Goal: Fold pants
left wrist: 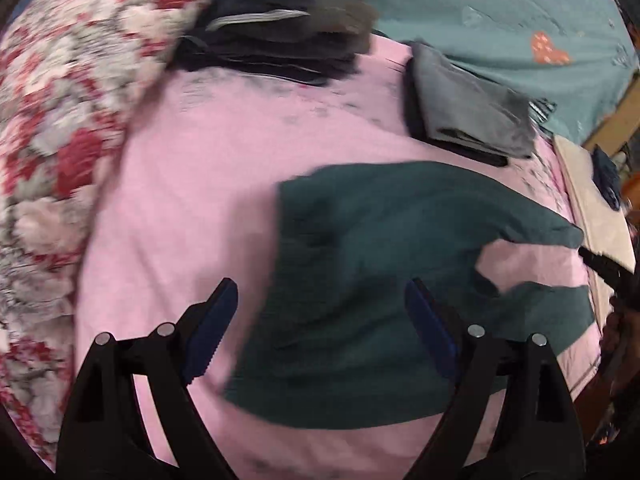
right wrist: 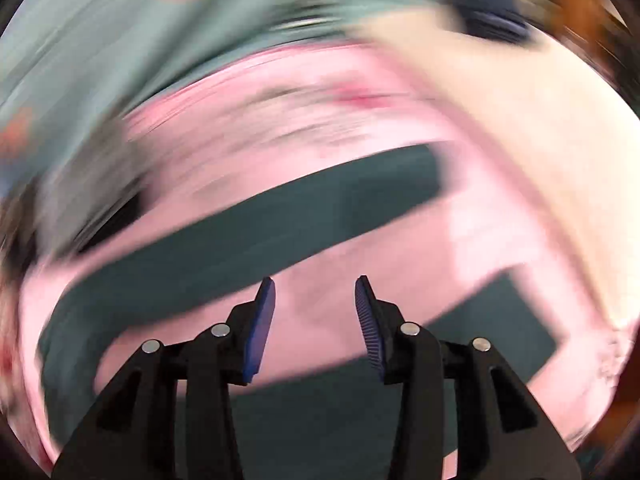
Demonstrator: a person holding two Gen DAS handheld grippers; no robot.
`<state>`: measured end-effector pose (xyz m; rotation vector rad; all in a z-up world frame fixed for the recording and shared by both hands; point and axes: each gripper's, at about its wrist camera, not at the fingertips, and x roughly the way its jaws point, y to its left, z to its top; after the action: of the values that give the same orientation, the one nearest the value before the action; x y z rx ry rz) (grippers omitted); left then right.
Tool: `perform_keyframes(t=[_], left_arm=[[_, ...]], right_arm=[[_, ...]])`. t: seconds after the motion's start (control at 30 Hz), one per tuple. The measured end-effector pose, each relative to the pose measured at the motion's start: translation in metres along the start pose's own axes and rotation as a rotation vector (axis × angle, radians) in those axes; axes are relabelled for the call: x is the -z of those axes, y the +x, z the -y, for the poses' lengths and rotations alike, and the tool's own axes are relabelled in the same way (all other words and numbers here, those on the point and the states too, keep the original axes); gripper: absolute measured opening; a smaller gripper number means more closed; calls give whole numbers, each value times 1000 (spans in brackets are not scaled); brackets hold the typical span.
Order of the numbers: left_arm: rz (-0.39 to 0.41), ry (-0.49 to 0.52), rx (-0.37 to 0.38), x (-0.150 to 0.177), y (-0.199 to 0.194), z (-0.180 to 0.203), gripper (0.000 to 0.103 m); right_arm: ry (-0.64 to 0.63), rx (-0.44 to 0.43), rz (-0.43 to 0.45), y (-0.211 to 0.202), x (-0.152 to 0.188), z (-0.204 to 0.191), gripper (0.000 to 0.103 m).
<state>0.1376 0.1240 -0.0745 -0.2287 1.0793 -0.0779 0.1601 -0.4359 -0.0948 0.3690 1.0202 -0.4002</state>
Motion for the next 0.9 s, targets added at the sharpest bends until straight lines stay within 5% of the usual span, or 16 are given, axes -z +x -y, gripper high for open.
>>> perform_keyframes(t=[0.13, 0.27, 0.33, 0.4, 0.6, 0.7, 0.77, 0.83, 0.9], left_arm=[[-23, 50, 16, 4, 11, 54, 87], [-48, 58, 1, 10, 13, 84, 87], [-58, 57, -15, 14, 13, 94, 87], [-64, 59, -36, 15, 13, 100, 87], [-49, 39, -85, 13, 10, 96, 87], [-40, 32, -90, 11, 11, 90, 87], [-39, 64, -123, 8, 15, 87, 87], [-17, 92, -149, -1, 16, 76, 87], [1, 106, -150, -16, 19, 59, 87]], right_arm=[[227, -8, -48, 42, -50, 90, 44], [251, -152, -153, 90, -65, 95, 44], [190, -99, -175, 106, -66, 84, 37], [120, -96, -167, 109, -72, 73, 0], [130, -25, 6, 61, -99, 99, 0], [70, 73, -54, 68, -105, 111, 0], [24, -3, -101, 61, -101, 90, 9], [-127, -125, -100, 48, -94, 45, 41], [-356, -250, -70, 34, -79, -22, 52]])
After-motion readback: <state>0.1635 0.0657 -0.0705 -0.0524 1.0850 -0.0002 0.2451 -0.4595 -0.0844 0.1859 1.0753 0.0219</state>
